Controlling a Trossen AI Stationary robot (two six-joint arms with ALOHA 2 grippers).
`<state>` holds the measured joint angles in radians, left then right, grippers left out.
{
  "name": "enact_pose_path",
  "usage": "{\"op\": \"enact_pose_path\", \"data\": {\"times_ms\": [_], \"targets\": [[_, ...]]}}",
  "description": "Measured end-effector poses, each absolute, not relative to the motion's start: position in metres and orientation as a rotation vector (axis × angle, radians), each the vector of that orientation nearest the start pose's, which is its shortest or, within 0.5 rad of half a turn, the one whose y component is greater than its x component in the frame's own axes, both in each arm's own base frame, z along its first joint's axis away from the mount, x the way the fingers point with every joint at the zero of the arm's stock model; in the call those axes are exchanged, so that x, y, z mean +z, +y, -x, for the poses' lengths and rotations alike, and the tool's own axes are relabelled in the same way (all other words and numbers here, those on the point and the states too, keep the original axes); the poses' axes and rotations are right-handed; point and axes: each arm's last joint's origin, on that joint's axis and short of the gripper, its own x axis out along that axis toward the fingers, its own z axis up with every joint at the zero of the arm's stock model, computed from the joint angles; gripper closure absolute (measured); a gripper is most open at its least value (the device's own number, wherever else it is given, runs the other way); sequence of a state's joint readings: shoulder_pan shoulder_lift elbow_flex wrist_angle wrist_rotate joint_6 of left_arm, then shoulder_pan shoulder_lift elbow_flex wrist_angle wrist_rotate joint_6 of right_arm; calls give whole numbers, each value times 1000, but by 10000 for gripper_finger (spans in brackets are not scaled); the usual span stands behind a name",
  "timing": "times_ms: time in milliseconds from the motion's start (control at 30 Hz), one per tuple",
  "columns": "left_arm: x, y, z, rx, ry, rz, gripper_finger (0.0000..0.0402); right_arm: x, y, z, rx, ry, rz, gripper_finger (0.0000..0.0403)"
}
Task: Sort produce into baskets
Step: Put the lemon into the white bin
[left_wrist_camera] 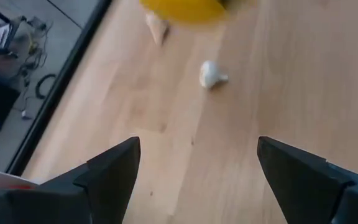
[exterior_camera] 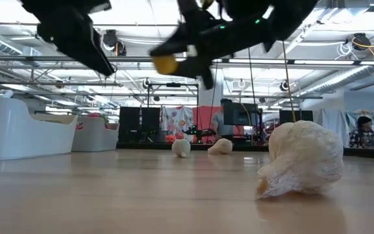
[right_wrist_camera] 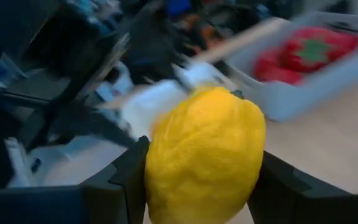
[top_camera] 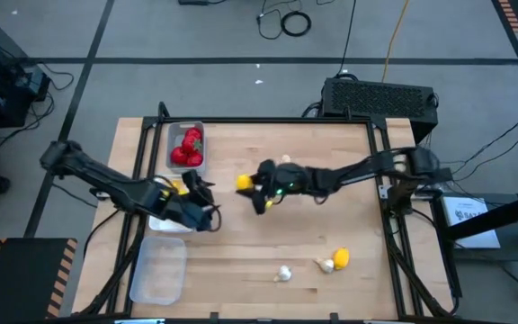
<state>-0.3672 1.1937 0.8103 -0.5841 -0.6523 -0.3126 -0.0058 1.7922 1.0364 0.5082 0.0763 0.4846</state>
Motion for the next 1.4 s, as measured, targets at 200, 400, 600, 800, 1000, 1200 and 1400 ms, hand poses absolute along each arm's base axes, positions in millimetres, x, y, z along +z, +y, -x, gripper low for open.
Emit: {"op": "enact_pose_path", "data": {"times_ms": [200,400,600,800,1000,1200,1400], "targets": [[275,-48,-181,474,575,-73,70,187,11,-447,-78,145,-433,207],[293,-30,-151,710,410,29,70,162,23,-510,-46,109,-369,206],[290,-17,-143,794,440,82,70,154,24,-562,-27,2,-372,206],[288,-13,-146,776,483,104,70,133,27,-595,-29,17,-352,193],[286,-13,-145,776,500,96,70,119,28,-603,-43,105,-347,147],[286,-14,-145,771,506,96,70,125,28,-600,41,229,-348,90],[284,-14,-144,764,535,89,70,149,18,-587,97,461,-312,74]]}}
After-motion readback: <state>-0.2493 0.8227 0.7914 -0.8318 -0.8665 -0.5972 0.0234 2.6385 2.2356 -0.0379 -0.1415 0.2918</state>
